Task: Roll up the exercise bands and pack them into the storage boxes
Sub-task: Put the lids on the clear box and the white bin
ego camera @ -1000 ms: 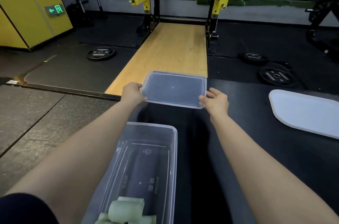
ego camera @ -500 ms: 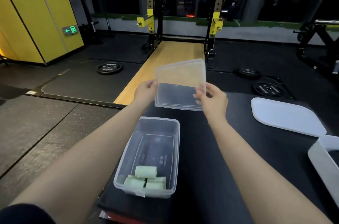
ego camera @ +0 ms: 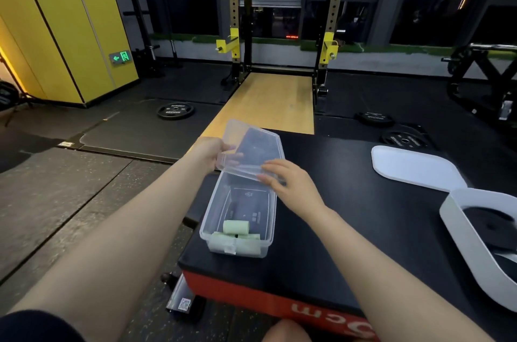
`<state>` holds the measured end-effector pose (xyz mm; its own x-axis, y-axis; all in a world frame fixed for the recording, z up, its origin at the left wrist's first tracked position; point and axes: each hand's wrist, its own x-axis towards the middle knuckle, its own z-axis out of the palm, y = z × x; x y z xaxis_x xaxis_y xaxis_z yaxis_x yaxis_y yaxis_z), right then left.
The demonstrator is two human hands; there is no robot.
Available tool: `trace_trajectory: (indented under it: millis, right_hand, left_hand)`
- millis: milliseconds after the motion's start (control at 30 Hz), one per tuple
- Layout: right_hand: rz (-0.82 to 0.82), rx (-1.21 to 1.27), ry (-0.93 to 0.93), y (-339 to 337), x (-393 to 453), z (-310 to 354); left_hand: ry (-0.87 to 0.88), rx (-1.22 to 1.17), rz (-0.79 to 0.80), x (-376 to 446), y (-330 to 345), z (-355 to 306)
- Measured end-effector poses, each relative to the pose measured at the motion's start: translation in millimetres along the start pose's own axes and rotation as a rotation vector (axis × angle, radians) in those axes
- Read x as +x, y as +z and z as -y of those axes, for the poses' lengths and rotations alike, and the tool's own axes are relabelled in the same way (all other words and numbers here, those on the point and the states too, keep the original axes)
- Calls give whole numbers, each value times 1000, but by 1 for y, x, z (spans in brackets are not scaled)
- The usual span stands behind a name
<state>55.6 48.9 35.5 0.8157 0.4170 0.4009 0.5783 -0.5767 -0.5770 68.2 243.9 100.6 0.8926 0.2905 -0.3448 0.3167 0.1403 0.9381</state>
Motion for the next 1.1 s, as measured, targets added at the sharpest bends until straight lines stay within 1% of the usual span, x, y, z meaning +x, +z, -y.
trace_trajectory:
  millis: [100,167,200,267,300,400,500,633,800,900,1100]
  right_hand:
    - [-66,192,284,1,-10,6]
    - [-11,355,416,5,-15,10]
    - [20,412,444,9,-18,13]
    - [60,398,470,21,-23,15]
    - [69,380,488,27,-25,15]
    - [83,309,553,45,-32,17]
    - [113,209,573,60,-35,16]
    - [106,146,576,71,-35,15]
    - [144,71,578,77,-34,11]
    - [173,28,575,75,-32,15]
    - [236,-98,537,70,-34,20]
  left_hand:
    - [-6,46,-33,-11,-9,14]
    - [-6,61,-26,-18,-13,26]
    - [-6,57,-20,-20,-15,33]
    - [-5,41,-29,-23,-17,49]
    - [9,76,-50,-22,-19,57]
    - [94,327,-110,-18,-26,80]
    - [112,425,-103,-21,-29,95]
    - [122,556,-89,-20,-31,108]
    - [75,756,-78,-13,-29,117]
    - [114,829,-71,-9,-30,118]
    - [196,963,9,1,-32,123]
